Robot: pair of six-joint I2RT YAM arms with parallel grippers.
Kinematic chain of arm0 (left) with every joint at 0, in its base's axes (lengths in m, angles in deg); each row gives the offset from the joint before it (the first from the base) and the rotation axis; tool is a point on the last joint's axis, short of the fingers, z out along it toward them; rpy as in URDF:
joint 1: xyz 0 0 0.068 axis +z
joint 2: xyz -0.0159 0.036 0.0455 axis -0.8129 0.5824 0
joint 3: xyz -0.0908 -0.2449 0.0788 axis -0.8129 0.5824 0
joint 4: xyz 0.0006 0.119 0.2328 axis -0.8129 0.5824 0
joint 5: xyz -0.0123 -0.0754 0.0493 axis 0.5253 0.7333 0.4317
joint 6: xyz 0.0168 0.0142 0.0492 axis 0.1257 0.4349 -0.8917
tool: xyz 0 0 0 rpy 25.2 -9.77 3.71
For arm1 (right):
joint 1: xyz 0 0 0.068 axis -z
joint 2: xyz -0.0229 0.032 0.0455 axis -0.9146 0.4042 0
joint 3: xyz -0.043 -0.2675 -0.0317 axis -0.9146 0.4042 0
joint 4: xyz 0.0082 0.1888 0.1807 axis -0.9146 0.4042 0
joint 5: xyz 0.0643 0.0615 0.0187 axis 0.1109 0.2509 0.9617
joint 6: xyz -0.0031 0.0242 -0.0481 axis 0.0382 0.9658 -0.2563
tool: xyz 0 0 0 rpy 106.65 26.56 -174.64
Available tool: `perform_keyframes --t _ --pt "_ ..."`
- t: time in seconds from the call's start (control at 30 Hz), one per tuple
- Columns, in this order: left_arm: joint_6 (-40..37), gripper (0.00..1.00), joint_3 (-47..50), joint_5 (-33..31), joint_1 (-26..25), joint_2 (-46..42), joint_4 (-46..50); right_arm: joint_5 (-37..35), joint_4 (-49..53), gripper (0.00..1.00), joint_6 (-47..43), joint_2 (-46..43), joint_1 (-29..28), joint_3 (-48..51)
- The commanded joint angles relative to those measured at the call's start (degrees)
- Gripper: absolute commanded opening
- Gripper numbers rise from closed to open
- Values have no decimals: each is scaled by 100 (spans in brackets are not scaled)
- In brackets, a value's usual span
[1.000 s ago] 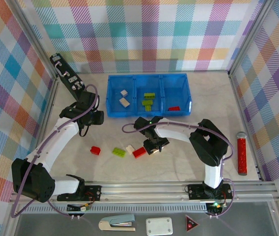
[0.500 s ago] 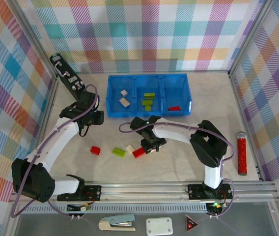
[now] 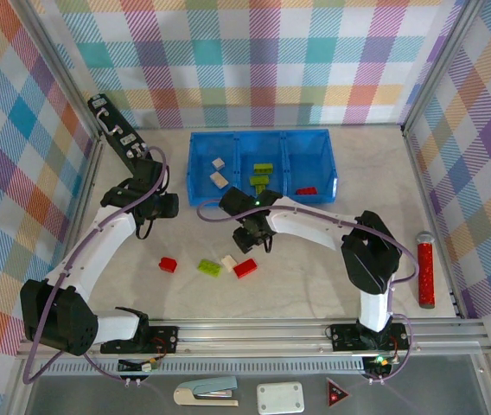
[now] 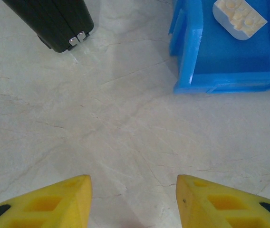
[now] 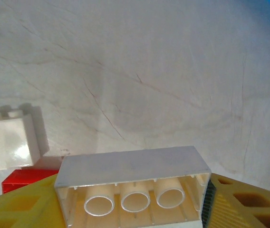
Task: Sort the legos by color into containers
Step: Pick up the lego from the bottom-center of the table, then place the lego in the container.
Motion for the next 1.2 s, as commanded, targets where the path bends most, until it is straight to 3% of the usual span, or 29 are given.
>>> perform_keyframes --t 0.0,0.33,0.63,0.87,1.17 --pt "12 50 -2 71 77 -25 -63 107 -447 64 -1240 -36 -35 -343" --pt "-40 50 -15 -166 86 14 -44 412 -1335 59 -4314 378 -39 -927" --pt "-56 50 -2 -145 94 11 -68 785 -1432 59 -5687 1206 243 -2140" --pt "-40 50 13 -57 103 13 -86 1307 -1472 60 -5756 1966 649 -3155" --pt "-19 50 16 -16 103 9 -98 1465 -1363 58 -5768 3116 953 -4482"
